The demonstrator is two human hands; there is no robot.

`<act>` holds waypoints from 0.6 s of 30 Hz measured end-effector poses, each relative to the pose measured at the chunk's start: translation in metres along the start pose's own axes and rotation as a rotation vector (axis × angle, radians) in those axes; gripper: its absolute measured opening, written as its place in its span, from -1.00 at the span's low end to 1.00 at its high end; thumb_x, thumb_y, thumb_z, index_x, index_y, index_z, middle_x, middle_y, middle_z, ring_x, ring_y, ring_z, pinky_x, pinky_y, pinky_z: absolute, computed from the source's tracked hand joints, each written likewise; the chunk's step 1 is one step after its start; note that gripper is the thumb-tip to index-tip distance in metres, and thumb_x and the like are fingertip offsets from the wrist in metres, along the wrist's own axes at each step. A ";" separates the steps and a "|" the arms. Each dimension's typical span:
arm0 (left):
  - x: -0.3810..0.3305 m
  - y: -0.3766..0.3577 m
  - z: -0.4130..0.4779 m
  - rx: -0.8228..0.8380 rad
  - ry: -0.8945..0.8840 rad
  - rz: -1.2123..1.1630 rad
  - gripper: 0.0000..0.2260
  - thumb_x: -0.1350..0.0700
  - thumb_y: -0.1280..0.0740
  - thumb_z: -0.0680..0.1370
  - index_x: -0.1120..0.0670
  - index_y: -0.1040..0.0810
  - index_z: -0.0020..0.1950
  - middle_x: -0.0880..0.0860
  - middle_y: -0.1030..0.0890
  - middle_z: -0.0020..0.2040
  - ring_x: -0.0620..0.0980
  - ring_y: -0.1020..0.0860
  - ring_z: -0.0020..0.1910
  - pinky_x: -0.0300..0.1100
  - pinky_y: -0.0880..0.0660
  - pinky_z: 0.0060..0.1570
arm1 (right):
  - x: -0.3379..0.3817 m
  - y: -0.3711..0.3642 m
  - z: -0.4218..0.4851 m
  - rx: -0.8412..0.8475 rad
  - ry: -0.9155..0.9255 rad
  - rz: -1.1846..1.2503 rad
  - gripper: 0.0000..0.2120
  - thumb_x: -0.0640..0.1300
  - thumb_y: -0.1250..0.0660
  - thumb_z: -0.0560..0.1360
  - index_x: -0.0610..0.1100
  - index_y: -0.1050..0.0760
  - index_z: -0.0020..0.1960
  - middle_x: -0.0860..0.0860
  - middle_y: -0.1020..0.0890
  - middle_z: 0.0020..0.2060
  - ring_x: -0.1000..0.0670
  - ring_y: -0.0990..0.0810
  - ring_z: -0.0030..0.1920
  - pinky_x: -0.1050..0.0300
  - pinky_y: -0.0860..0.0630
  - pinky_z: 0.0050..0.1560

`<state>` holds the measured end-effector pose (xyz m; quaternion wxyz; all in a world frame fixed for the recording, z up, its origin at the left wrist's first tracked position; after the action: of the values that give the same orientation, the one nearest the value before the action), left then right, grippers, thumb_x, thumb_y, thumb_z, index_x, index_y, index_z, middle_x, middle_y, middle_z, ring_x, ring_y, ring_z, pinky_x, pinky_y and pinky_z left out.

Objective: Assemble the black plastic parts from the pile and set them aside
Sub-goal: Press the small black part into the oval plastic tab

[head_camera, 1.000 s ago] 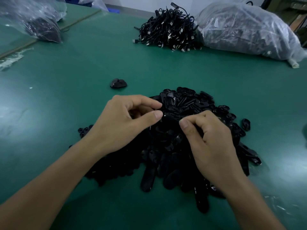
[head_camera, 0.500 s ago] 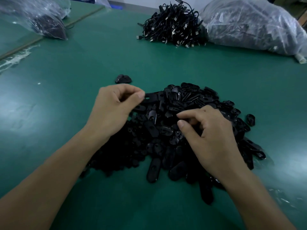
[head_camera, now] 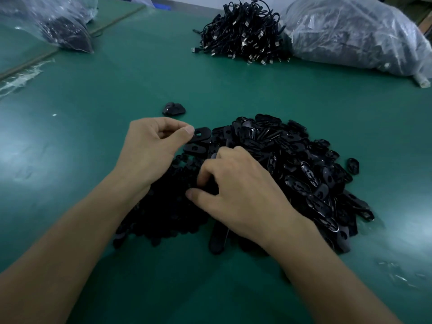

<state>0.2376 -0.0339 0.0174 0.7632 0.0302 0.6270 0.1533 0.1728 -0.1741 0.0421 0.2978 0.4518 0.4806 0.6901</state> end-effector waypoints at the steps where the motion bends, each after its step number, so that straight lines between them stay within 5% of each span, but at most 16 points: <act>1: 0.000 0.000 0.000 0.000 0.002 0.000 -0.85 0.11 -0.46 0.54 -0.06 -0.64 -0.22 -0.25 -0.60 -0.44 -0.33 -0.48 -0.46 -0.51 -0.37 -0.36 | 0.000 -0.002 0.000 0.010 -0.005 -0.003 -0.74 0.20 -0.36 0.52 0.02 -0.57 -0.11 0.08 -0.42 -0.16 0.01 -0.37 -0.02 0.12 -0.35 -0.01; 9: -0.001 0.000 -0.001 0.004 -0.015 -0.019 -0.85 0.13 -0.46 0.54 -0.06 -0.64 -0.21 -0.24 -0.60 -0.44 -0.33 -0.46 -0.45 -0.50 -0.38 -0.35 | -0.002 -0.010 -0.005 0.030 -0.038 0.086 -0.81 0.12 -0.34 0.57 0.03 -0.61 -0.03 0.12 -0.36 -0.17 0.08 -0.32 -0.03 0.19 -0.20 -0.09; 18: -0.003 -0.001 -0.002 0.006 -0.036 -0.014 -0.86 0.12 -0.47 0.54 -0.07 -0.64 -0.20 -0.25 -0.62 -0.40 -0.35 -0.50 -0.42 -0.50 -0.40 -0.33 | -0.013 -0.003 -0.007 -0.059 -0.040 0.285 -0.85 0.05 -0.45 0.51 -0.01 -0.70 -0.08 0.11 -0.58 -0.19 0.09 -0.52 -0.09 0.04 -0.52 -0.01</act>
<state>0.2353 -0.0359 0.0192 0.7752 0.0307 0.6139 0.1457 0.1722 -0.1865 0.0341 0.2194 0.5204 0.3850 0.7300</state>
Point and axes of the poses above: each hand's wrist, its own z-axis towards the middle knuckle, its own y-axis out of the back of the hand, x = y × z, the point moved 7 cm from there along z, towards the middle knuckle
